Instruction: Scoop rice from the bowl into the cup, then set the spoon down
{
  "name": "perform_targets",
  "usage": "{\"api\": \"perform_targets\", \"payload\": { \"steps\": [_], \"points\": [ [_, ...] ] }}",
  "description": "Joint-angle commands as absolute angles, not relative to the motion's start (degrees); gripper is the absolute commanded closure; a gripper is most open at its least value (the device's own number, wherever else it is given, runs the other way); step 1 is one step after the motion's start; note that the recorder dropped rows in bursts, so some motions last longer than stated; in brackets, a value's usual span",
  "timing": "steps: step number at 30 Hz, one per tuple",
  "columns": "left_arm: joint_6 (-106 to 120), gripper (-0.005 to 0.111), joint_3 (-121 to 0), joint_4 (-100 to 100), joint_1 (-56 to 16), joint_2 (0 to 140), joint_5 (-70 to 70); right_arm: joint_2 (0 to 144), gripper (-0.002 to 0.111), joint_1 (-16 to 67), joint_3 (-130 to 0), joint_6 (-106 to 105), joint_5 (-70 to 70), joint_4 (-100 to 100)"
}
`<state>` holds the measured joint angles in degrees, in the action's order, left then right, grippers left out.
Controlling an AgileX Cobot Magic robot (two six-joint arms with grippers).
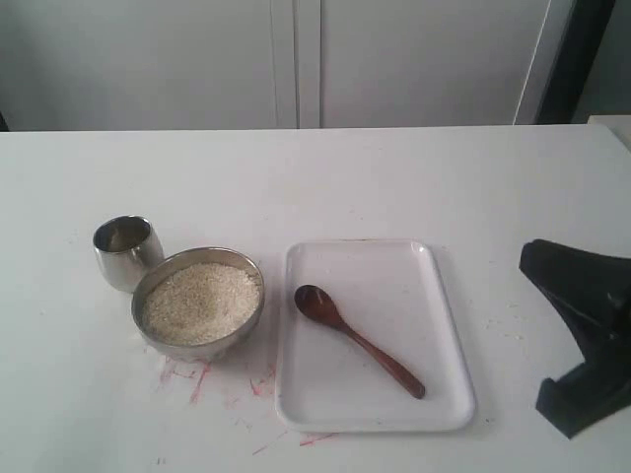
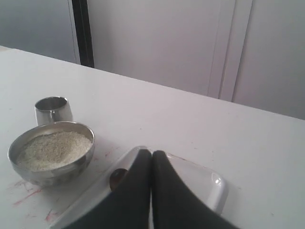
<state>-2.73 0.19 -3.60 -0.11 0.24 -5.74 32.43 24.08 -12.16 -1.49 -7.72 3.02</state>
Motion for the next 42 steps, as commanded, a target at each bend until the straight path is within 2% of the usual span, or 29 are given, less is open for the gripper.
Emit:
{"api": "perform_targets", "payload": {
  "steps": [1, 12, 24, 38, 42],
  "points": [
    [-2.8, 0.092, 0.0, -3.8, -0.2, 0.0, -6.0, 27.3, 0.108, 24.0, -10.0, -0.6, -6.3, 3.0],
    [-2.8, 0.092, 0.0, -3.8, -0.2, 0.0, -6.0, 18.0, 0.108, 24.0, -7.8, 8.1, -1.4, 3.0],
    [-2.8, 0.092, 0.0, -3.8, -0.2, 0.0, -6.0, 8.8, 0.108, 24.0, -0.3, 13.3, -2.8, 3.0],
    [-2.8, 0.092, 0.0, -3.8, -0.2, 0.0, -6.0, 7.3, 0.108, 24.0, 0.0, 16.8, -0.9, 1.9],
    [-2.8, 0.092, 0.0, -3.8, -0.2, 0.0, -6.0, 7.3, 0.108, 24.0, 0.0, 16.8, 3.7, 0.8]
  ]
}}
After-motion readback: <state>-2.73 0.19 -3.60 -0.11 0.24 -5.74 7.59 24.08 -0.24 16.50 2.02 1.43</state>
